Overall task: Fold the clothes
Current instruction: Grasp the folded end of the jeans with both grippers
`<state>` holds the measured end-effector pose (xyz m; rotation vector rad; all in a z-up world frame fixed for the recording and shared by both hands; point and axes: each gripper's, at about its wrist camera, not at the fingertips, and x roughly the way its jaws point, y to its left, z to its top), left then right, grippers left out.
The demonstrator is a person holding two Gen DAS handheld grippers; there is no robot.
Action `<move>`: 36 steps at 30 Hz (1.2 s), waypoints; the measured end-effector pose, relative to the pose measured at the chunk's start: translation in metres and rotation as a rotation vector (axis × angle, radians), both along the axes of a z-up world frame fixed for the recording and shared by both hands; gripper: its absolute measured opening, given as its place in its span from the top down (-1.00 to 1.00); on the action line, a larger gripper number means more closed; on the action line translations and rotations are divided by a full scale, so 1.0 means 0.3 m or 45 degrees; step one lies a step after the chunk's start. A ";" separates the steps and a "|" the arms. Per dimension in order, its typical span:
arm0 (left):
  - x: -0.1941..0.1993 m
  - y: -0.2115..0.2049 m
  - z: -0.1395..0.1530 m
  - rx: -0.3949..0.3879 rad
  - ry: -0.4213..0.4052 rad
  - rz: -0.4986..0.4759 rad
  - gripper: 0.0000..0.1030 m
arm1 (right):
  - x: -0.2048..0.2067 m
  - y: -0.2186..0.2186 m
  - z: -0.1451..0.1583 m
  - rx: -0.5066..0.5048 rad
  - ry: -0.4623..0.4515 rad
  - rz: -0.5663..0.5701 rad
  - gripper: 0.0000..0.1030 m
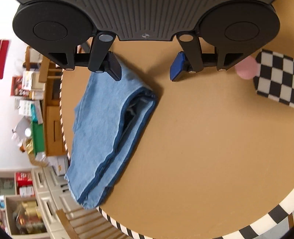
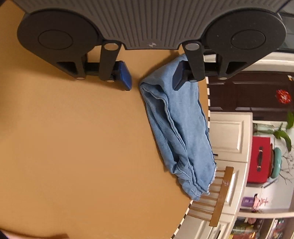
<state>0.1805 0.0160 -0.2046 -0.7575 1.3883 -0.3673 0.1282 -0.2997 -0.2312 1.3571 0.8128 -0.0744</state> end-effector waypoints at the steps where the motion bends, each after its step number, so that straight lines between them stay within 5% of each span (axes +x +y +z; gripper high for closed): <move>1: 0.007 -0.004 -0.001 -0.004 -0.005 0.005 -0.19 | 0.008 0.001 -0.010 0.034 0.001 -0.008 0.00; 9: 0.050 -0.049 -0.025 -0.053 -0.008 -0.017 -0.19 | 0.069 0.012 -0.040 0.194 0.030 -0.017 -0.25; 15: 0.061 -0.056 -0.027 -0.052 -0.001 -0.049 -0.19 | 0.118 0.038 0.007 0.050 0.089 0.077 -0.12; 20: 0.058 -0.040 -0.036 -0.040 0.019 -0.032 0.20 | 0.112 0.037 0.000 0.090 0.084 0.044 -0.20; 24: 0.050 0.007 -0.063 -0.193 0.127 0.080 0.48 | 0.096 0.028 -0.005 0.117 0.089 0.026 -0.26; 31: 0.062 0.016 -0.025 -0.408 0.180 0.166 0.54 | 0.054 0.029 -0.011 0.155 0.041 -0.061 -0.82; 34: 0.072 0.001 -0.019 -0.423 0.184 0.155 0.54 | 0.074 0.036 -0.055 0.267 -0.014 -0.151 -0.70; 36: 0.067 0.009 -0.017 -0.433 0.193 0.161 0.54 | 0.098 0.050 -0.102 0.366 0.009 -0.176 -0.16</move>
